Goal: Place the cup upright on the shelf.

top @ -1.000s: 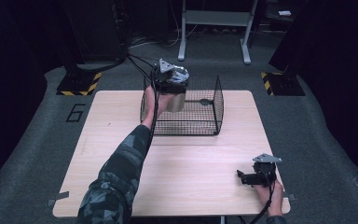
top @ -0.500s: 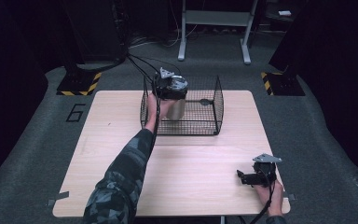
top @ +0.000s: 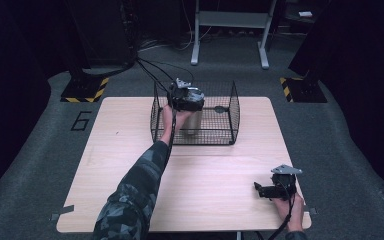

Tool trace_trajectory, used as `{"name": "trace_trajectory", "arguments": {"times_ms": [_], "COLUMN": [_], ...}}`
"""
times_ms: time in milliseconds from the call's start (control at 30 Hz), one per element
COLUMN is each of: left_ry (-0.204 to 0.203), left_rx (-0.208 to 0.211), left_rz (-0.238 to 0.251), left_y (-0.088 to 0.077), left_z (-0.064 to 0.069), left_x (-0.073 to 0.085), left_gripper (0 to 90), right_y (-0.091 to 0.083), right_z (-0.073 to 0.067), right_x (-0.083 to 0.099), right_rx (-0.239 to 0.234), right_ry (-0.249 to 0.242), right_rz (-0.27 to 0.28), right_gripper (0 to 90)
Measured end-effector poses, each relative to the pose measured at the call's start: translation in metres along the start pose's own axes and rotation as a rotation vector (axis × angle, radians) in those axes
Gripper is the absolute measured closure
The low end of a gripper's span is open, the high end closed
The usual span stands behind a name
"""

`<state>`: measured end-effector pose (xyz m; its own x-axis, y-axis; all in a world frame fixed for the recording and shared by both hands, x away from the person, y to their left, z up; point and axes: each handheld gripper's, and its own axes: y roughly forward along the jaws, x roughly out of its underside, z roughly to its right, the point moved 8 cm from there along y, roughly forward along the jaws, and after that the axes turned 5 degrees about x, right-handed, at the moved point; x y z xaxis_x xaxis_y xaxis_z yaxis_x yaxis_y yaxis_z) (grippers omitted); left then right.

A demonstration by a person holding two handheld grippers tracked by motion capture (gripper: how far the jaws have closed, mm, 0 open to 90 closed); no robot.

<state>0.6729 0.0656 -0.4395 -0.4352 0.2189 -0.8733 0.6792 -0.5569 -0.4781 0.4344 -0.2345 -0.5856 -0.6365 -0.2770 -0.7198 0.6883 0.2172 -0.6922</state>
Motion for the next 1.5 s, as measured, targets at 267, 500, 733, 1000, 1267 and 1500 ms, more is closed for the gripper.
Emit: {"name": "trace_trajectory", "arguments": {"times_ms": [267,500,733,1000,1267,1500], "left_ry": [0.004,0.036,0.071,0.073,0.053,0.066], "left_rx": [0.006,0.003,0.005,0.009,-0.009,-0.003], "left_rz": [-0.015,-0.016,-0.011,-0.013,-0.007,-0.013], "left_y": [0.002,-0.004,-0.013,-0.016,-0.025,-0.037], "left_z": [0.003,0.007,0.012,0.012,0.014,0.015], "left_x": [0.005,0.012,0.02,0.022,0.024,0.022], "left_gripper": [3.8,3.8,3.8,3.6,3.1,1.4], "right_y": [0.0,0.0,0.0,0.0,0.0,0.0], "right_z": [0.0,0.0,0.0,0.0,0.0,0.001], "right_x": [0.001,0.001,0.001,0.001,0.001,0.0], "right_rx": [-0.005,-0.004,-0.003,-0.003,-0.004,-0.003], "right_ry": [-0.013,-0.011,-0.012,-0.012,-0.012,-0.014], "right_rz": [-0.003,-0.003,-0.002,-0.002,-0.003,-0.001], "right_gripper": [0.1,0.1,0.1,0.1,0.1,0.1]}}
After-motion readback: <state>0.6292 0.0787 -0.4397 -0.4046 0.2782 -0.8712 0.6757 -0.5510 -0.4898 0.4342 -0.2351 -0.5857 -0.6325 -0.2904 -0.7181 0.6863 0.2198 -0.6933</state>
